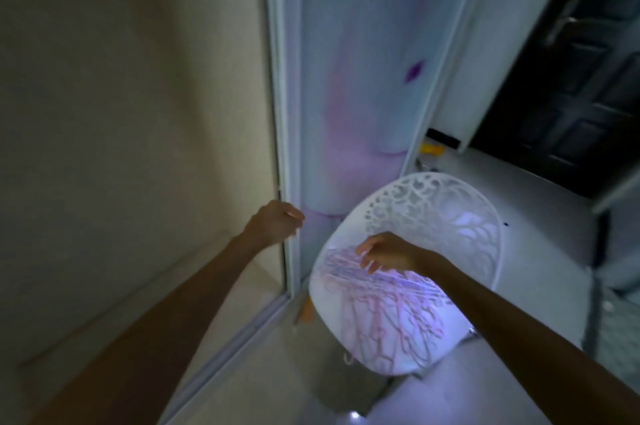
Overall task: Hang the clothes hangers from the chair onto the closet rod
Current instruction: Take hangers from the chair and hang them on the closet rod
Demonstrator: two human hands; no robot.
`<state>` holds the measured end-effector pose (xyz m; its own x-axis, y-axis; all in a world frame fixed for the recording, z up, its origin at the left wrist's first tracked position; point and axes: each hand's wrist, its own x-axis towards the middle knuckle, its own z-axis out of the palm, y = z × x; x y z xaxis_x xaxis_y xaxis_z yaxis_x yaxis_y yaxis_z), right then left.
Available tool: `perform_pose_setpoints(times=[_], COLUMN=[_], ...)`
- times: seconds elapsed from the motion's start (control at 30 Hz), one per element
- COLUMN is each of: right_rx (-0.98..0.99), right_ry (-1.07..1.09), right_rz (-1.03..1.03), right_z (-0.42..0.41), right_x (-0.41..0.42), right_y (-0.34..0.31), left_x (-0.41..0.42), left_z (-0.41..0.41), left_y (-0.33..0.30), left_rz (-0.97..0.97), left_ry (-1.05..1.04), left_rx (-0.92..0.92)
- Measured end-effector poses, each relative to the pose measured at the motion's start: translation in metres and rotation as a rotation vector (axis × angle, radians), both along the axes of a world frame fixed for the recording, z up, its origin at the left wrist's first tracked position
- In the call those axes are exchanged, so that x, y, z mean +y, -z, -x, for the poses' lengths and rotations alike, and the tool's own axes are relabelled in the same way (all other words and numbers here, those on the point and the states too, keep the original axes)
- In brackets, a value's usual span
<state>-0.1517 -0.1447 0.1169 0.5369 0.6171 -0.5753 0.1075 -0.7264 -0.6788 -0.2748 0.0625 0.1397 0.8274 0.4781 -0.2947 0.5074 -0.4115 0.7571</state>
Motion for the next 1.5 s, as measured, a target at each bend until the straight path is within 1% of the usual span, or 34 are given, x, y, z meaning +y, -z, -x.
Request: perform_pose_setpoints(times=[0.1, 0.2, 0.27, 0.33, 0.37, 0.43, 0.53, 0.63, 0.7, 0.77, 0.83, 0.87, 0.9, 0.93, 0.97, 1.0, 1.07, 1.13, 1.23, 1.3, 1.4, 1.43, 1.5], right_rx=[0.05, 0.114, 0.082, 0.037, 0.017, -0.007, -0.038, -0.183, -0.307, -0.46, -0.547, -0.56, -0.557, -0.552, -0.561, -0.588, -0.654, -0.667, -0.664, -0.684, -0.744, -0.76, -0.775], right_ry=[0.123, 0.238, 0.259, 0.27, 0.267, 0.262, 0.241, 0.129, 0.123, 0.105, 0.066, 0.049, 0.03, 0.015, 0.0, -0.008, 0.018, 0.049, 0.03, 0.035, 0.074, 0.104, 0.156], right_rz=[0.02, 0.028, 0.077, 0.143, 0.183, 0.272, 0.302, 0.401, 0.393, 0.369, 0.369, 0.383, 0.408, 0.431, 0.447, 0.451, 0.41, 0.348, 0.294, 0.246, 0.188, 0.148, 0.023], right_z=[-0.028, -0.054, -0.069, -0.087, -0.092, -0.11, -0.137, -0.17, -0.199, -0.229, -0.255, -0.266, -0.273, -0.279, -0.28, -0.28, -0.281, -0.283, -0.284, -0.283, -0.284, -0.285, -0.289], right_x=[-0.061, -0.108, -0.127, -0.139, -0.142, -0.143, -0.132, -0.107, -0.088, -0.067, -0.047, -0.038, -0.031, -0.026, -0.024, -0.023, -0.029, -0.038, -0.052, -0.06, -0.066, -0.068, -0.07], right_y=[0.034, 0.067, 0.087, 0.114, 0.126, 0.159, 0.208, 0.247, 0.278, 0.304, 0.333, 0.348, 0.363, 0.379, 0.39, 0.398, 0.41, 0.411, 0.406, 0.4, 0.392, 0.389, 0.38], left_x=[-0.035, -0.061, -0.069, -0.07, -0.071, -0.073, -0.069, -0.058, -0.047, -0.036, -0.027, -0.026, -0.027, -0.03, -0.034, -0.038, -0.043, -0.042, -0.039, -0.039, -0.041, -0.039, -0.035], left_z=[-0.041, -0.079, -0.099, -0.125, -0.133, -0.155, -0.178, -0.202, -0.225, -0.252, -0.279, -0.291, -0.299, -0.306, -0.31, -0.313, -0.316, -0.314, -0.313, -0.313, -0.315, -0.316, -0.319], left_y=[0.043, 0.087, 0.114, 0.146, 0.157, 0.185, 0.235, 0.29, 0.331, 0.361, 0.393, 0.399, 0.412, 0.42, 0.428, 0.433, 0.442, 0.44, 0.435, 0.425, 0.411, 0.406, 0.397], left_rz=[0.154, 0.311, 0.361, 0.379, 0.346, 0.215, 0.074, -0.067, -0.171, -0.326, -0.53, -0.57, -0.677, -0.69, -0.715, -0.703, -0.685, -0.653, -0.554, -0.514, -0.491, -0.448, -0.275], left_ry=[-0.009, -0.007, 0.006, -0.027, -0.032, -0.024, 0.033, 0.064, 0.056, 0.139, 0.222, 0.305, 0.371, 0.453, 0.483, 0.512, 0.452, 0.345, 0.247, 0.196, 0.214, 0.223, 0.26], left_rx=[0.052, 0.146, 0.204, 0.218, 0.23, 0.264, 0.318, 0.347, 0.31, 0.211, 0.094, 0.127, 0.133, 0.203, 0.218, 0.284, 0.289, 0.204, 0.093, 0.082, 0.082, 0.089, 0.091])
